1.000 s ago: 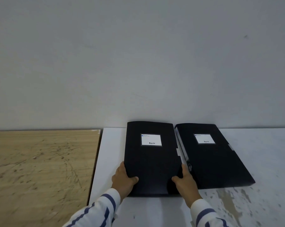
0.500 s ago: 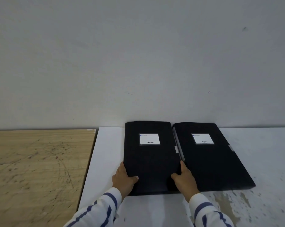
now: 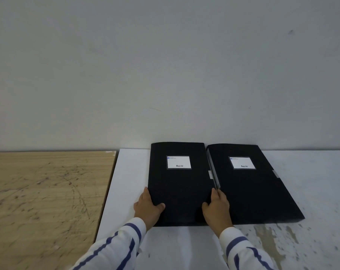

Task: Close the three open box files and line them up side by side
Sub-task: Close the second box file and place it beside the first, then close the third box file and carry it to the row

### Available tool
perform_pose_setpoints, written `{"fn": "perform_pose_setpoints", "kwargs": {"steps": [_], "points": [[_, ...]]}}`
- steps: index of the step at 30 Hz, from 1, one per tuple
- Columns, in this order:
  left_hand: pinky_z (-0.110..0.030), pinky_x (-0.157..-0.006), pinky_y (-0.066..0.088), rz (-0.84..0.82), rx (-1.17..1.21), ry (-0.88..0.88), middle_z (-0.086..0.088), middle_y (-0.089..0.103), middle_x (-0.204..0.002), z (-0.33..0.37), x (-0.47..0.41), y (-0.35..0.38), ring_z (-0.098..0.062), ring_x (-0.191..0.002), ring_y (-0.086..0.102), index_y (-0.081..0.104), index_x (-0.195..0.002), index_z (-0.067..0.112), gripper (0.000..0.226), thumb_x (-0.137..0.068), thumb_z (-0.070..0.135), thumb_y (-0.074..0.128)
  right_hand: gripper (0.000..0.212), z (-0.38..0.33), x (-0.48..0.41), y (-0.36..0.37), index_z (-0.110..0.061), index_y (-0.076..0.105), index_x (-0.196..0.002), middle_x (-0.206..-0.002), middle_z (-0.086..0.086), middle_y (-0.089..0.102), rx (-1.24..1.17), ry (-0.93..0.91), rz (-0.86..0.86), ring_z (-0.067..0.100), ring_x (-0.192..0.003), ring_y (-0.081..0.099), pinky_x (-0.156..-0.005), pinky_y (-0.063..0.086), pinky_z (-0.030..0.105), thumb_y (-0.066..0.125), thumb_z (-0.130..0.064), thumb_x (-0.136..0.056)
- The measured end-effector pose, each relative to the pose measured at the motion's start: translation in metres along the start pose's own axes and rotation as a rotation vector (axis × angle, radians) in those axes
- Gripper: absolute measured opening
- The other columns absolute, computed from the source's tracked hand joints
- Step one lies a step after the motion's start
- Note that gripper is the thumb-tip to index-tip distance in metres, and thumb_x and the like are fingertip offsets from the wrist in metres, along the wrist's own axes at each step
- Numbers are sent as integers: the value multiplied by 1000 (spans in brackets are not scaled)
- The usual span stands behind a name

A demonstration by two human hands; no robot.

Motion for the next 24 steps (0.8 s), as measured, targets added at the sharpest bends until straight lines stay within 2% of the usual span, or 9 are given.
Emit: {"fn": "perform_pose_setpoints", "kwargs": {"steps": [3,5,8,12,17,21,24], "points": [[-51,-107,42,18,-21,31,-6,45,-143,6,7,-2,-34,-130,45,26,-144,19,75,-83,39,64,63,-12,8,0,-16,22,-146,-157,11,15,221,-127,74,30,-145,11,-118,15,45,52,-29,-92],[-48,-113,36,26,-33,35,-7,39,-149,6,15,-10,-34,-136,38,20,-148,17,77,-87,36,62,61,-25,18,6,-17,23,-146,-157,10,15,242,-197,46,30,-146,8,-119,10,46,50,-29,-93],[-46,-115,28,52,-58,32,-7,29,-156,-6,25,-29,-34,-142,27,13,-151,16,79,-90,34,59,56,-52,38,22,-16,27,-145,-157,8,19,211,-287,-47,28,-146,9,-120,10,43,48,-27,-93],[-46,-118,26,91,-68,37,-5,26,-158,-30,41,-67,-32,-145,23,16,-151,19,75,-90,35,57,55,-91,69,50,-18,28,-145,-157,4,20,183,-359,-158,25,-146,10,-120,14,41,49,-27,-94],[-46,-114,33,154,-84,47,-5,37,-153,-69,70,-127,-32,-140,33,30,-148,20,64,-90,34,55,50,-142,126,92,-20,34,-142,-153,1,28,142,-450,-205,23,-142,21,-115,26,39,48,-28,-94],[-46,-112,34,204,-103,53,-4,38,-152,-112,101,-181,-32,-136,37,33,-146,22,61,-90,35,54,50,-184,183,128,-18,35,-142,-154,5,27,163,-563,-244,23,-142,18,-116,21,36,45,-24,-93],[-45,-112,34,248,-137,56,-2,37,-152,-151,129,-225,-31,-135,37,33,-146,23,59,-91,36,53,50,-216,233,157,-17,38,-140,-152,6,28,150,-616,-268,25,-141,18,-116,22,36,46,-23,-91]]}}
Point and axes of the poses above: each hand's wrist, its own x-axis away from the middle knuckle, its own y-axis out of the palm, z = x × y, the point moved 4 cm from there along -x, towards the middle knuckle
